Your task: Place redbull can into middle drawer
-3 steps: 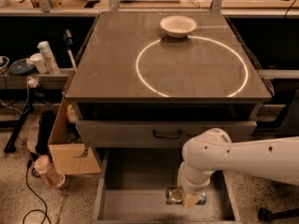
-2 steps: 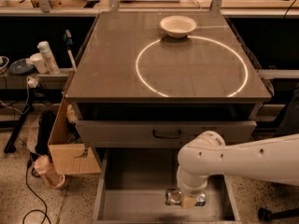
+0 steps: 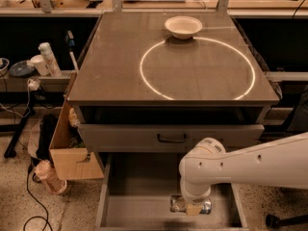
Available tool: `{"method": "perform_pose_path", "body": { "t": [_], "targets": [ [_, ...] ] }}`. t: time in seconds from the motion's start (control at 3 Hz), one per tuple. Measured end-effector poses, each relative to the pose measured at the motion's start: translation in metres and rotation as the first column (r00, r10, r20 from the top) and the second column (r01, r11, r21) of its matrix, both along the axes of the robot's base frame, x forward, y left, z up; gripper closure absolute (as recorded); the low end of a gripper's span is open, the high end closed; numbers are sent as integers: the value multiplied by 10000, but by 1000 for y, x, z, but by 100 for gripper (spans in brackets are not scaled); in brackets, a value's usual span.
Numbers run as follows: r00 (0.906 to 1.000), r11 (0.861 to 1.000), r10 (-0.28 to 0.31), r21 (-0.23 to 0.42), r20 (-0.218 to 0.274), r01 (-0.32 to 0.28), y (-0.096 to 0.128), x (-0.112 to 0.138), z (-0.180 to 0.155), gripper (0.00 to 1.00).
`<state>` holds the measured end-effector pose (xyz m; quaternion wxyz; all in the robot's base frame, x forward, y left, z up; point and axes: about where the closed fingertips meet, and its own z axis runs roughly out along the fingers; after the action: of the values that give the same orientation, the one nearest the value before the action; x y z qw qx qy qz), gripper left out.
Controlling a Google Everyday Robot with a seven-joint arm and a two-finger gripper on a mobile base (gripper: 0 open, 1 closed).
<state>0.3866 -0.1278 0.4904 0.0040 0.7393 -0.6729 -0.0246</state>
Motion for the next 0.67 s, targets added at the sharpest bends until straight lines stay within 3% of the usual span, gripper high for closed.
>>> {"method": "perform_pose_path", "body": {
  "t": [0.67],
  "targets": [
    [9989,9994,-79,-347,-466,63,0,0,-30,100]
  ]
}}
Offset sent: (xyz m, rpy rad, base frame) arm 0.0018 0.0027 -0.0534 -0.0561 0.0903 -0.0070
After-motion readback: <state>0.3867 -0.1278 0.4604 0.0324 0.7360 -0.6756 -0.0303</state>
